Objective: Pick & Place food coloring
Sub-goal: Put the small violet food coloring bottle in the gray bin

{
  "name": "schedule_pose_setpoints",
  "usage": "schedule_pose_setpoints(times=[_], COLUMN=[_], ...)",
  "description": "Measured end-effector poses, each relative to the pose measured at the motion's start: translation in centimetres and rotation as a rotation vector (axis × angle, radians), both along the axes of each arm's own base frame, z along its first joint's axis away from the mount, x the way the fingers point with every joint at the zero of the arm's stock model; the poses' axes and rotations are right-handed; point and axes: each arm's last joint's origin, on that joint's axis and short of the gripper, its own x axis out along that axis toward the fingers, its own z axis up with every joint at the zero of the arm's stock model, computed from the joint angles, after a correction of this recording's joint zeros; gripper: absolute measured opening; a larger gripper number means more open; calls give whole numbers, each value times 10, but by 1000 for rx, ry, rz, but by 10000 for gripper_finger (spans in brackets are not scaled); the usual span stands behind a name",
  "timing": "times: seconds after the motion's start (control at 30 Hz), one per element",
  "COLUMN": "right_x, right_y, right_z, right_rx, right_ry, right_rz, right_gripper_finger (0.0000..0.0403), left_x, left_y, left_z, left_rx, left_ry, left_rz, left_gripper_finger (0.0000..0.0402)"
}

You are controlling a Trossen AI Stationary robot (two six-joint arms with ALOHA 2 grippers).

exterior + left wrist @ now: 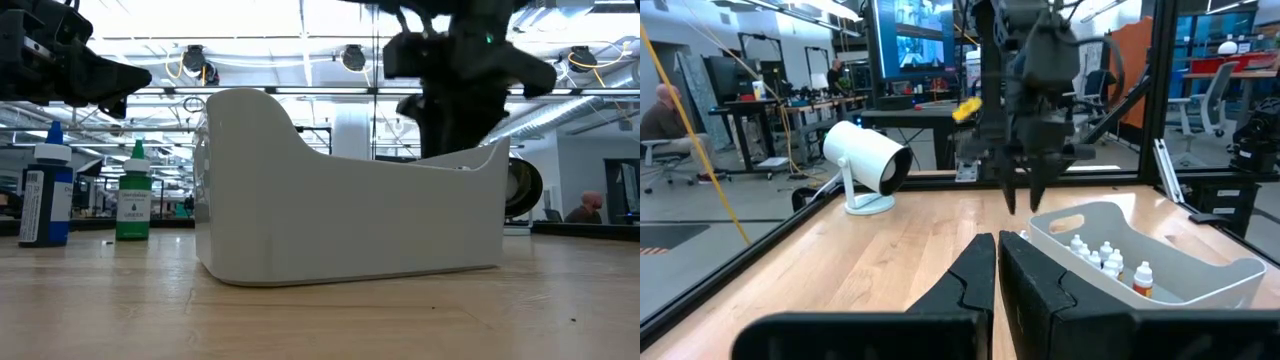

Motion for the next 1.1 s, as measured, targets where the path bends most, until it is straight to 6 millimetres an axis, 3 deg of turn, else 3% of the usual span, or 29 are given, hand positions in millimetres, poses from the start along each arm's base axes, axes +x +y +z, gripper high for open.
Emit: schedule_pose_setpoints(times=[0.33,1.1], right_x=[-5,3], right_y=[-11,-14], right_z=[-32,-45], right_rx=[79,104], right_ry=[-50,-55], right_rz=[-17,-18], right_gripper_finger=[126,125], left_x=[0,0], left_y=[0,0], left_z=[0,0], left_rx=[0,0], left_ry=[0,0], left_rz=[0,0], left_gripper_finger=[26,26])
